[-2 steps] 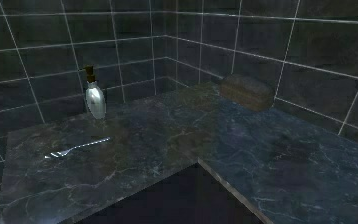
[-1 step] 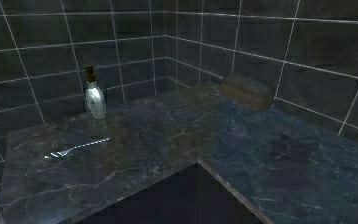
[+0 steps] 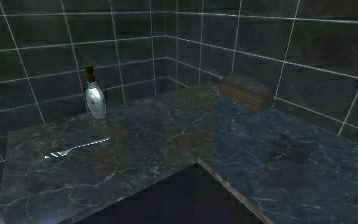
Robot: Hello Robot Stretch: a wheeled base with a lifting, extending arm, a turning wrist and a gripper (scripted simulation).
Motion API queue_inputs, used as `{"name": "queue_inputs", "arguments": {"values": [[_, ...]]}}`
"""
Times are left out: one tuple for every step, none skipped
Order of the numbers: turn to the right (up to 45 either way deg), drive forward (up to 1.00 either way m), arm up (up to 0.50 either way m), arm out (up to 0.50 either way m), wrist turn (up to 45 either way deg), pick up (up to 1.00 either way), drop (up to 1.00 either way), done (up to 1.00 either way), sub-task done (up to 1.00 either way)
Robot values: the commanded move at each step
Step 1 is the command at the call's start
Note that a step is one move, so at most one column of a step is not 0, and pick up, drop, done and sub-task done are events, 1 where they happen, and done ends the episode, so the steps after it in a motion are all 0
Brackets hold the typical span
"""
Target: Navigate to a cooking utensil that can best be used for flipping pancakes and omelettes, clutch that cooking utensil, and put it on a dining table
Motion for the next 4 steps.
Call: {"name": "queue_inputs", "arguments": {"values": [[0.0,0.0,0.0,-0.48,0.0,0.0,0.0,0.0,0.0],[-45.0,0.0,0.0,0.0,0.0,0.0,0.0,0.0,0.0],[-45.0,0.0,0.0,0.0,0.0,0.0,0.0,0.0,0.0],[-45.0,0.0,0.0,0.0,0.0,0.0,0.0,0.0,0.0]]}}
